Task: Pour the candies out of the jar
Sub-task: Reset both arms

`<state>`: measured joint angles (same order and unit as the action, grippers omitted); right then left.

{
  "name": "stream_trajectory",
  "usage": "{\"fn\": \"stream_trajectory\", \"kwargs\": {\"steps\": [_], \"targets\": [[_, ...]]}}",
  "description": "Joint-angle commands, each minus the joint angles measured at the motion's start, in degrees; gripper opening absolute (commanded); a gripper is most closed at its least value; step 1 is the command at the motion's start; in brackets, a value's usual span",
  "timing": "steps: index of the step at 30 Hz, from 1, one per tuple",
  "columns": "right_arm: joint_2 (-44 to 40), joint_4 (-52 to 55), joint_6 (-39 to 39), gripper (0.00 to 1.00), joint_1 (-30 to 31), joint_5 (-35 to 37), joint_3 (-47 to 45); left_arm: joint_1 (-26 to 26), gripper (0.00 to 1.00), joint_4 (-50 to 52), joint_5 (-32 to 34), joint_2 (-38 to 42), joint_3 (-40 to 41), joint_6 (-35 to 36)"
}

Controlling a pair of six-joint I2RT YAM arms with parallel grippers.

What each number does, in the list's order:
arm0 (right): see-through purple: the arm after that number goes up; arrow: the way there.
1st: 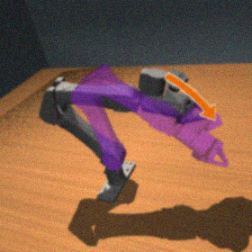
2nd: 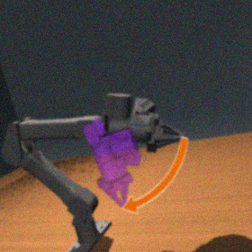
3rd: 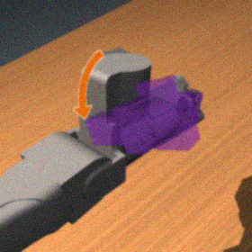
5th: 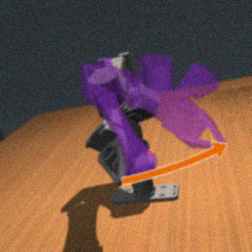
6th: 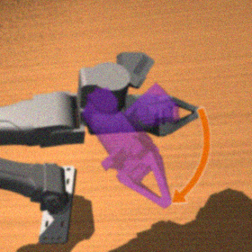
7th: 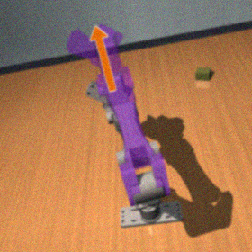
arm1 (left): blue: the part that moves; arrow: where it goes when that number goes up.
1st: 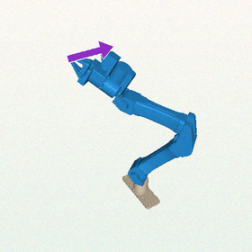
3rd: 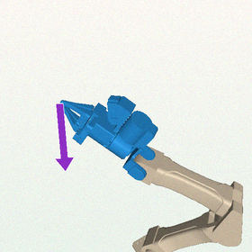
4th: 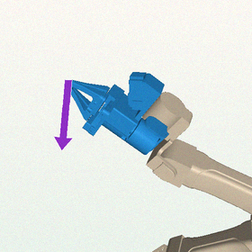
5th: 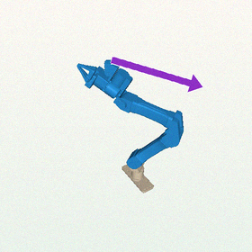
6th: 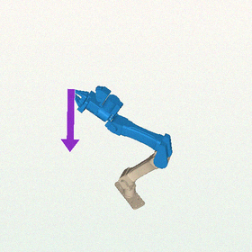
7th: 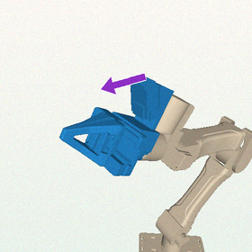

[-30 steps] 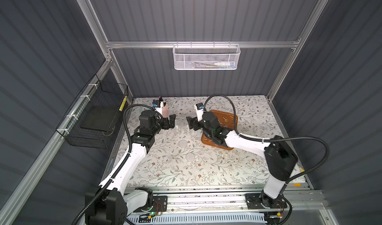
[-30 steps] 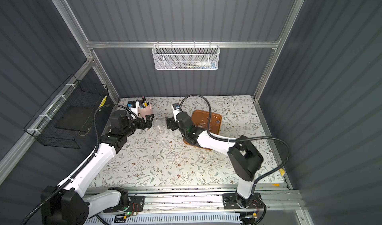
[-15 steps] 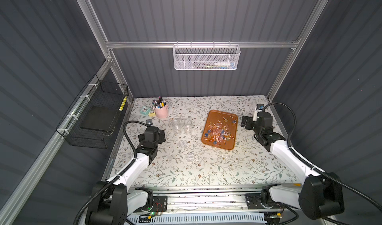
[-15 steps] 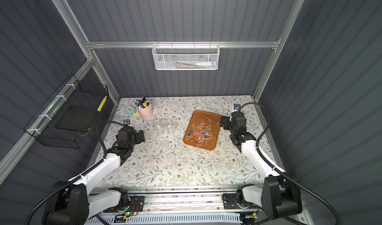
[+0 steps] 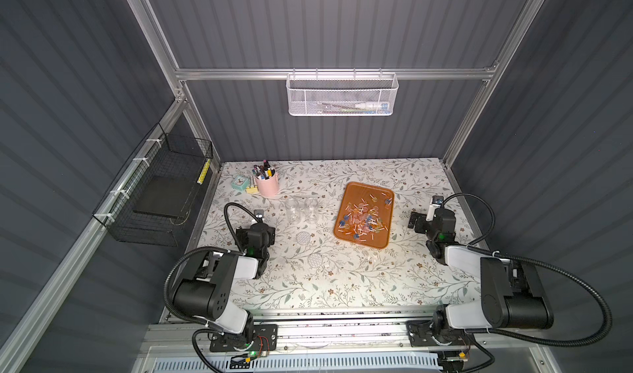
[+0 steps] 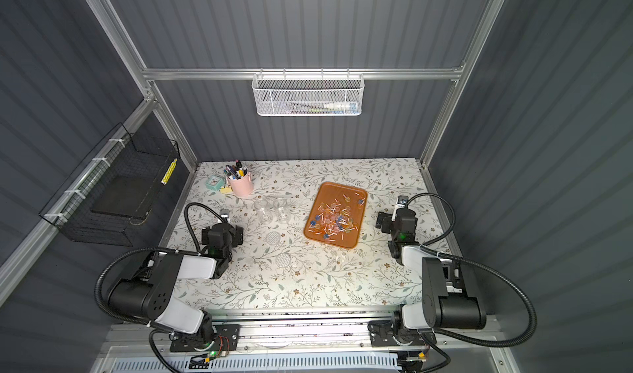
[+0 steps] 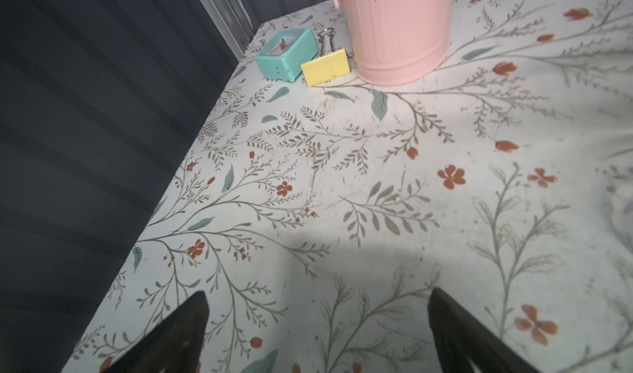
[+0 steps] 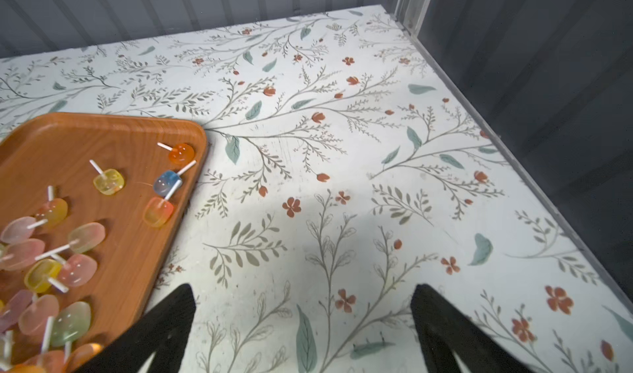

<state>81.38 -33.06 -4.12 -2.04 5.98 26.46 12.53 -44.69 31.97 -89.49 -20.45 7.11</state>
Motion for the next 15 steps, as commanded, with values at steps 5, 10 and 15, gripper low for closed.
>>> {"fn": "stream_trajectory", "kwargs": {"steps": [5,10,15], "targets": [[1.62,-22.44,-0.57,0.99,-0.06,2.86,-8.12,-0.49,1.0,-3.62,-2.54,-0.97,-4.75,3.32],[2.26,-24.82,-0.63,0.99,-0.07,4.02,-8.91,-0.49,1.0,5.56,-5.97,2.36,-6.0,-1.42],[1.23,-21.8,-0.88,0.99,-0.06,3.95,-8.35,-1.06,1.0,-2.95,-7.74,1.37,-3.21,-0.17]]}}
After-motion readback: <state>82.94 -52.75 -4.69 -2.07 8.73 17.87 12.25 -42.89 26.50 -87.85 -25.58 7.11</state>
